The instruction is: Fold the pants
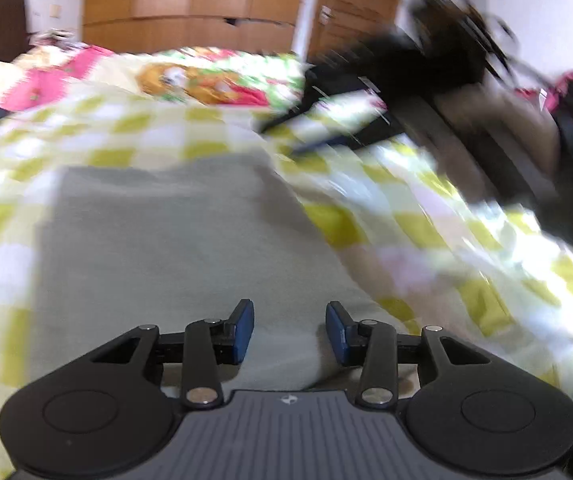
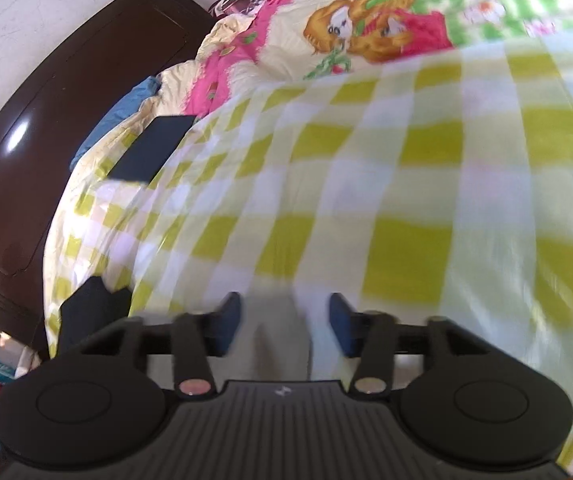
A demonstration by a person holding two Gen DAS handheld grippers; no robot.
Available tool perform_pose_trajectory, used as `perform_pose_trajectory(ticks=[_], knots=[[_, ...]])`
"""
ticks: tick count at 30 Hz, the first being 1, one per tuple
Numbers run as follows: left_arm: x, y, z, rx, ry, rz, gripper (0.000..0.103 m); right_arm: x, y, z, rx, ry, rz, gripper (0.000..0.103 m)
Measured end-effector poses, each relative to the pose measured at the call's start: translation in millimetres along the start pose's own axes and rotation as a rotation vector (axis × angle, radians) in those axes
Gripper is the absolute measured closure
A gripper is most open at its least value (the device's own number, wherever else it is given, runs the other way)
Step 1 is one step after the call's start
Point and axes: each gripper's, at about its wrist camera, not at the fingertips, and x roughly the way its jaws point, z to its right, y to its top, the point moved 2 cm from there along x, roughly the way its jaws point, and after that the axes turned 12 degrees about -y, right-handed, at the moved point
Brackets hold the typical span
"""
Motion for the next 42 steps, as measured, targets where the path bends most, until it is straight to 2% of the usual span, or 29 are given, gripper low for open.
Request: perform_pose_trajectory(ticks=[3, 6, 8, 10, 12, 14, 16, 19, 23, 26, 27, 28, 29, 30, 31, 33, 35, 38, 42], knots=[[-30, 7, -17, -0.043, 0.068, 0.071, 0.046, 1, -29, -2, -0.003, 0.015, -0.052, 0.048], [-41, 11, -46, -0.118, 0.192, 0.095, 0.044, 4, -46, -7, -0.017, -0.008, -0.068, 0.047], [-40, 13, -63, -0.191, 0.223, 0.096, 0.044, 4, -46, -10, -0.01, -0.009, -0.06, 0.046], [-36, 11, -71, -0.25, 0.219, 0.079, 0.044, 4, -41, -15, -0.01, -0.003, -0.055, 0.046], [-34, 7, -68, -0.24, 0.25, 0.067, 0.044, 1, -33, -22, -0.025, -0.041, -0.025, 0.046], [-43, 3, -63, -0.235, 0.283, 0.094, 0.044, -11, -25, -34, -0.073, -0.079, 0.041, 0.046], [-54, -1, -64, -0.256, 0.291, 0.12, 0.043, -17, -17, -55, -0.138, -0.048, 0.057, 0.045], [-56, -9, -65, -0.289, 0.302, 0.114, 0.043, 4, -8, -103, -0.232, -0.021, 0.003, 0.045], [-46, -11, -56, -0.247, 0.324, 0.09, 0.043, 46, -11, -165, -0.324, -0.05, -0.077, 0.044], [-47, -13, -47, -0.21, 0.308, 0.087, 0.048, 64, -25, -187, -0.403, -0.107, -0.107, 0.044], [-48, -14, -45, -0.202, 0.303, 0.082, 0.055, 71, -29, -190, -0.42, -0.126, -0.119, 0.051], [-50, -16, -44, -0.199, 0.307, 0.084, 0.062, 76, -32, -189, -0.414, -0.138, -0.144, 0.076], [-51, -17, -45, -0.204, 0.303, 0.088, 0.064, 80, -33, -186, -0.393, -0.141, -0.167, 0.087], [-55, -18, -48, -0.223, 0.29, 0.099, 0.069, 80, -33, -184, -0.366, -0.13, -0.177, 0.093], [-61, -19, -52, -0.25, 0.275, 0.117, 0.073, 76, -33, -185, -0.367, -0.121, -0.168, 0.094], [-72, -20, -56, -0.284, 0.255, 0.147, 0.075, 64, -36, -198, -0.419, -0.113, -0.135, 0.095], [-83, -23, -55, -0.289, 0.269, 0.173, 0.076, 55, -39, -213, -0.459, -0.093, -0.115, 0.095], [-91, -29, -57, -0.307, 0.279, 0.182, 0.076, 60, -47, -230, -0.494, -0.074, -0.102, 0.094], [-78, -43, -61, -0.329, 0.304, 0.099, 0.075, 100, -73, -234, -0.518, -0.052, -0.202, 0.081]])
